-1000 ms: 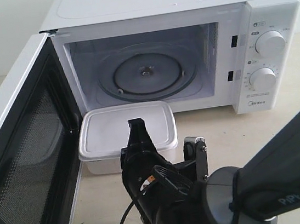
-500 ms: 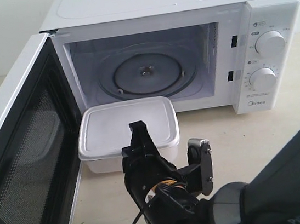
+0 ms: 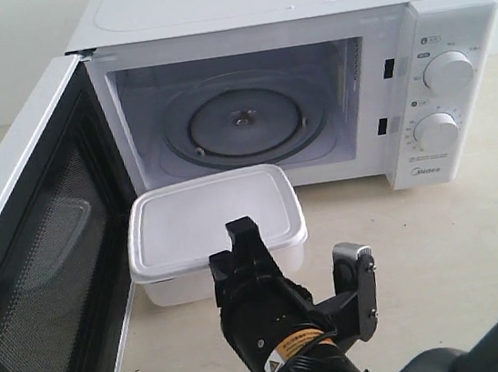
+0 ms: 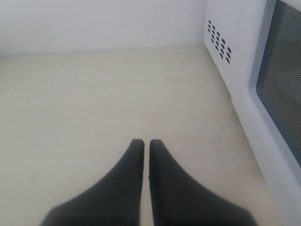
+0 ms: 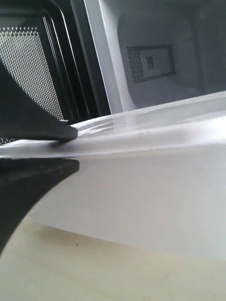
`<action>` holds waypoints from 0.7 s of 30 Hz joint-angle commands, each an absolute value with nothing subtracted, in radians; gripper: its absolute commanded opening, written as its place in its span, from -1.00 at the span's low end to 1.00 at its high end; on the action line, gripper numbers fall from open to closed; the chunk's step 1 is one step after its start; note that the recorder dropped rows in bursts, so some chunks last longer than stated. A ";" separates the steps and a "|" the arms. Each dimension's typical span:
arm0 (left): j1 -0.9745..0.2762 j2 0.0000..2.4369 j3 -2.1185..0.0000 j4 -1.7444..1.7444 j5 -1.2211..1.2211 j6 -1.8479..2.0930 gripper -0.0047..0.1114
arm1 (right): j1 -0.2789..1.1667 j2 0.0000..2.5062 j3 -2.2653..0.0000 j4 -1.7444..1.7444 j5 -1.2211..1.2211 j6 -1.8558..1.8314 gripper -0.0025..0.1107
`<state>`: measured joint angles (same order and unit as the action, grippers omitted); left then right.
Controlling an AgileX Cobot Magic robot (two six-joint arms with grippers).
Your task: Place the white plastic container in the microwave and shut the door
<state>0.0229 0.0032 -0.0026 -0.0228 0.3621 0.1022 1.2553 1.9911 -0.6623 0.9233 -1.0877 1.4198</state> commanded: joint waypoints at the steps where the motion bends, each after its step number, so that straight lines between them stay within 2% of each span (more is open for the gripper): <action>1: 0.017 0.000 0.000 -0.030 0.361 0.105 -0.84 | 1.256 1.952 -0.639 0.936 -1.143 1.411 -0.96; 11: 0.017 0.000 0.000 -0.030 0.361 0.105 -0.84 | 1.253 1.949 -0.639 0.938 -1.177 1.411 -0.96; 21: 0.017 0.000 0.000 -0.030 0.361 0.105 -0.84 | 1.255 1.946 -0.639 0.899 -1.092 1.436 -0.96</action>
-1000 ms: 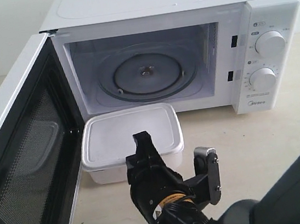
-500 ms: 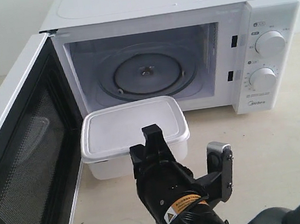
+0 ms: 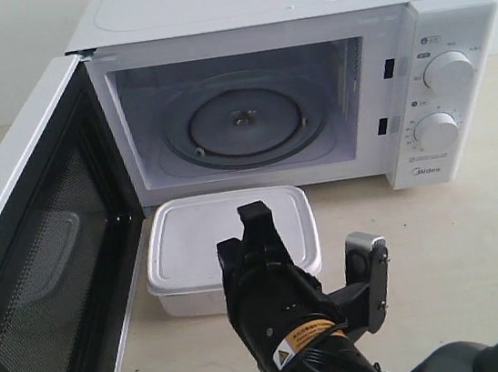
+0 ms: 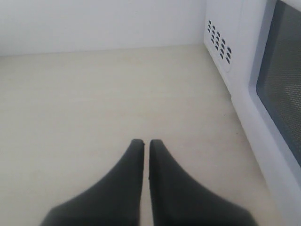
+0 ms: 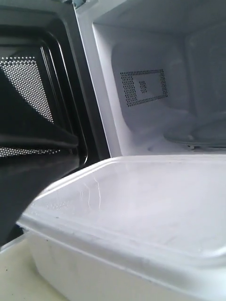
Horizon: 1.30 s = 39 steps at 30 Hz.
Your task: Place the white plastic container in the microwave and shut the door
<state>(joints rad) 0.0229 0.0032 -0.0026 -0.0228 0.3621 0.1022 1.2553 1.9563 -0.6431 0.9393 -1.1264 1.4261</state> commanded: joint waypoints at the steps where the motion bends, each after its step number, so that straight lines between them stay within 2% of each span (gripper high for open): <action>1: 0.017 0.000 0.000 -0.030 0.361 0.105 -0.84 | 1.255 1.945 -0.639 0.875 -1.069 1.446 -0.95; 3: 0.017 0.000 0.000 -0.030 0.361 0.105 -0.84 | 1.255 1.945 -0.639 0.846 -1.024 1.462 -0.87; 6: 0.017 0.000 0.000 -0.030 0.361 0.105 -0.84 | 1.266 1.945 -0.639 0.882 -0.986 1.468 -0.52; 8: 0.017 0.000 0.000 -0.030 0.361 0.105 -0.84 | 1.275 1.945 -0.639 0.888 -0.980 1.468 -0.19; 10: 0.017 0.000 0.000 -0.030 0.361 0.105 -0.84 | 1.276 1.945 -0.639 0.893 -0.968 1.473 -0.06; 14: 0.017 0.000 0.000 -0.030 0.361 0.105 -0.84 | 1.276 1.945 -0.639 0.959 -0.953 1.475 -0.27; 16: 0.017 0.000 0.000 -0.030 0.361 0.105 -0.84 | 1.276 1.945 -0.639 0.977 -0.960 1.471 -0.30; 23: 0.017 0.000 0.000 -0.030 0.361 0.105 -0.84 | 1.226 1.947 -0.639 0.986 -0.940 1.432 -0.13; 39: 0.017 0.000 0.000 -0.030 0.361 0.105 -0.84 | 1.186 1.947 -0.681 0.980 -0.823 1.449 -0.13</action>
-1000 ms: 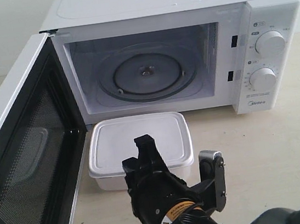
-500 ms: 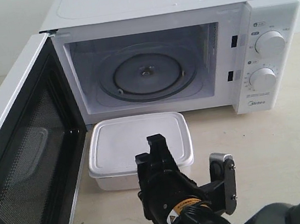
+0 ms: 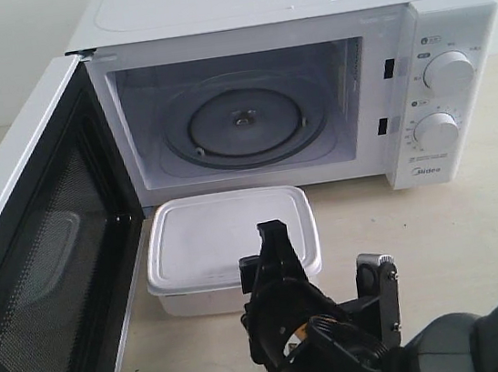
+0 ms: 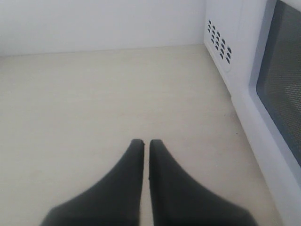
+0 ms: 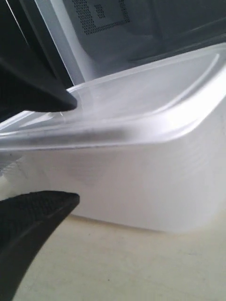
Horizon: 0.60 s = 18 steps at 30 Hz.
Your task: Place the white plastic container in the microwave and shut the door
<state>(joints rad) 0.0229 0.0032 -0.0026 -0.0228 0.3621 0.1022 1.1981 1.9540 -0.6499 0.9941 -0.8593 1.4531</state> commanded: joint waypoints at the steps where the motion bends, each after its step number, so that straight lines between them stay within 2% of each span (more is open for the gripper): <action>1: 0.017 0.000 0.000 -0.030 0.361 0.105 -0.84 | 1.184 1.947 -0.693 0.980 -0.809 1.436 -0.13; 15: 0.017 0.000 0.000 -0.030 0.361 0.105 -0.84 | 1.156 1.972 -0.710 0.997 -0.766 1.431 -0.20; 16: 0.017 0.000 0.000 -0.030 0.361 0.105 -0.84 | 1.156 1.974 -0.710 0.993 -0.768 1.439 -0.23; 18: 0.017 0.000 0.000 -0.030 0.361 0.105 -0.84 | 1.156 1.978 -0.710 0.988 -0.776 1.441 -0.42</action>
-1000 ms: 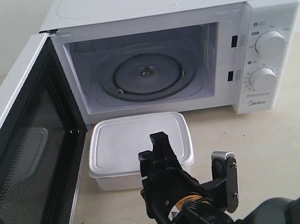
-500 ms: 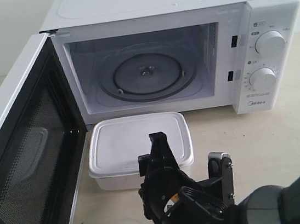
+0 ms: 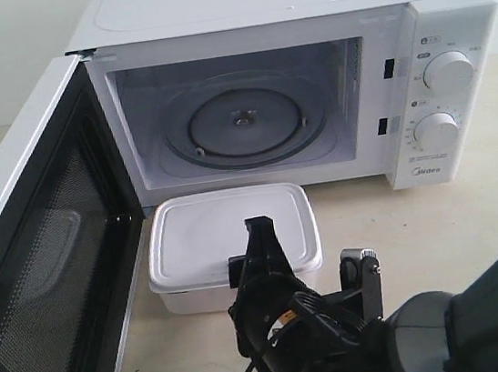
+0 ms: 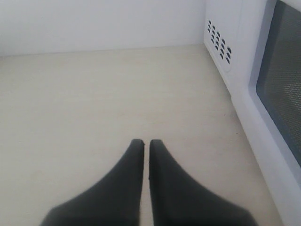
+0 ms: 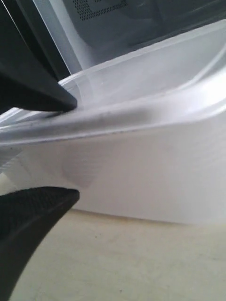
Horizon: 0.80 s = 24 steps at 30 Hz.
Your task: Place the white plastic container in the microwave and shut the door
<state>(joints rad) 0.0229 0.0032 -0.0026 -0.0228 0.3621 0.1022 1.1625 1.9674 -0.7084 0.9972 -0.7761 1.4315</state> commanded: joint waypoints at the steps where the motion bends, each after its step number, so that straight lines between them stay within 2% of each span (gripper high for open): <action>1: 0.017 0.000 0.000 -0.030 0.361 0.105 -0.84 | 1.156 1.980 -0.710 0.988 -0.776 1.441 -0.57; 3: 0.017 0.000 0.000 -0.030 0.361 0.105 -0.84 | 1.156 1.987 -0.710 0.988 -0.796 1.441 -0.89; 4: 0.017 0.000 0.000 -0.030 0.361 0.105 -0.84 | 1.156 1.987 -0.710 0.988 -0.800 1.443 -0.96; 24: 0.017 0.000 0.000 -0.030 0.361 0.105 -0.84 | 1.160 1.902 -0.710 0.842 -0.872 1.431 -0.96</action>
